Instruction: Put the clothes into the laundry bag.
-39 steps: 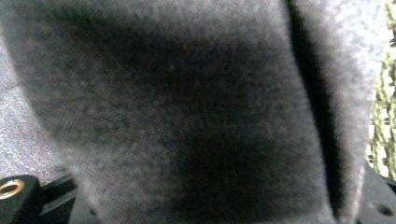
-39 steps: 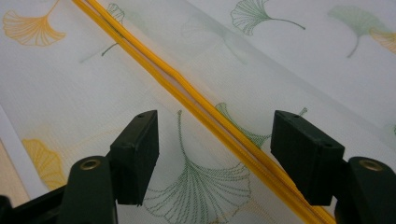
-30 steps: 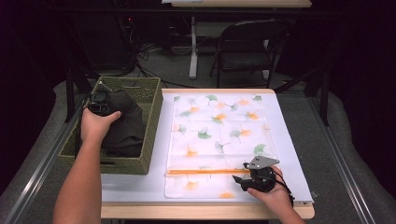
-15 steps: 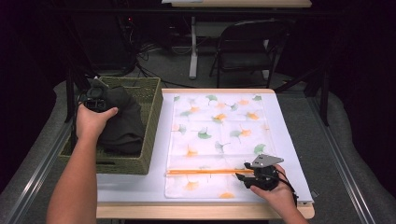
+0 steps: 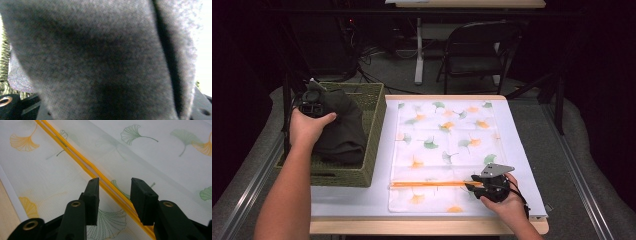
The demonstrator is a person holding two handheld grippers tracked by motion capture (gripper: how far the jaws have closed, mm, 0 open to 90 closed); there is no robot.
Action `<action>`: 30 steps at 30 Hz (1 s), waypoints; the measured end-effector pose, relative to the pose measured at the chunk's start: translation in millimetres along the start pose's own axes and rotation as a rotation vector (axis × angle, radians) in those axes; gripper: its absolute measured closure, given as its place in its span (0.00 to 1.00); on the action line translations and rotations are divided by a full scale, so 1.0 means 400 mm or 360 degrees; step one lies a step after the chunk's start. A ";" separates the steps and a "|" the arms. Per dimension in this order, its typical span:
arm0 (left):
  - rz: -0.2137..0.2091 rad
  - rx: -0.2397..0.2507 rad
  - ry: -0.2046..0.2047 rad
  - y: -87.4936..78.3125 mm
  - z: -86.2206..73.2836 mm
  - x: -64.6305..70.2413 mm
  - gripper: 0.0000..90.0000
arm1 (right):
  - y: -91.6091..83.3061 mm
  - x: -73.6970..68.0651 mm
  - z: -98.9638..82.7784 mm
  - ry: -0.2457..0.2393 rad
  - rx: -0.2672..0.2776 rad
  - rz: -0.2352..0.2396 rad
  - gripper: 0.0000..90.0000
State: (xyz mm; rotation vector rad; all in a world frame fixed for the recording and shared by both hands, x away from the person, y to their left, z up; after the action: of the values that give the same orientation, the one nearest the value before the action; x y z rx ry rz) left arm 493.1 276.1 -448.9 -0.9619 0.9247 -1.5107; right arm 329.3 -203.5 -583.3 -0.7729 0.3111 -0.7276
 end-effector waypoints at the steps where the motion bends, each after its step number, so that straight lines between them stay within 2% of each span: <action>1: -0.0006 0.0002 -0.0004 -0.002 0.001 0.001 0.49 | 0.002 0.002 0.002 -0.0009 -0.0004 0.0004 0.67; 9: -0.0019 -0.0023 0.0007 -0.012 0.003 0.005 0.49 | 0.025 0.003 0.018 -0.0074 -0.0057 0.0031 0.75; 13: -0.0020 -0.0024 0.0015 -0.020 0.003 0.009 0.49 | 0.039 0.001 0.023 -0.0094 -0.0078 0.0068 0.78; 18: -0.0032 -0.0017 0.0022 -0.036 0.000 0.013 0.49 | 0.051 -0.005 0.035 -0.0117 -0.0088 0.0103 0.80; 28: -0.0038 0.0024 0.0038 -0.079 0.000 0.010 0.49 | 0.070 -0.019 0.057 -0.0151 -0.0089 0.0119 0.80; 30: -0.0044 0.0024 0.0037 -0.085 -0.002 0.012 0.49 | 0.076 -0.023 0.061 -0.0179 -0.0093 0.0117 0.79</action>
State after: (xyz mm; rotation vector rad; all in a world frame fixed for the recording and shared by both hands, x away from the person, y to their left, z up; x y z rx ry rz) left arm 479.6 275.8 -417.4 -0.9513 0.9190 -1.5528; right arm 349.3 -169.4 -588.6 -0.8501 0.2581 -0.6055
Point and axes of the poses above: each handheld gripper's, and its own axes: y roughly forward along the jaws, z roughly out of its top, x roughly to its right, the point moved 6 cm from there along y, roughly forward along the jaws, and after that the axes turned 5 degrees about -x, right-handed, at the moved point
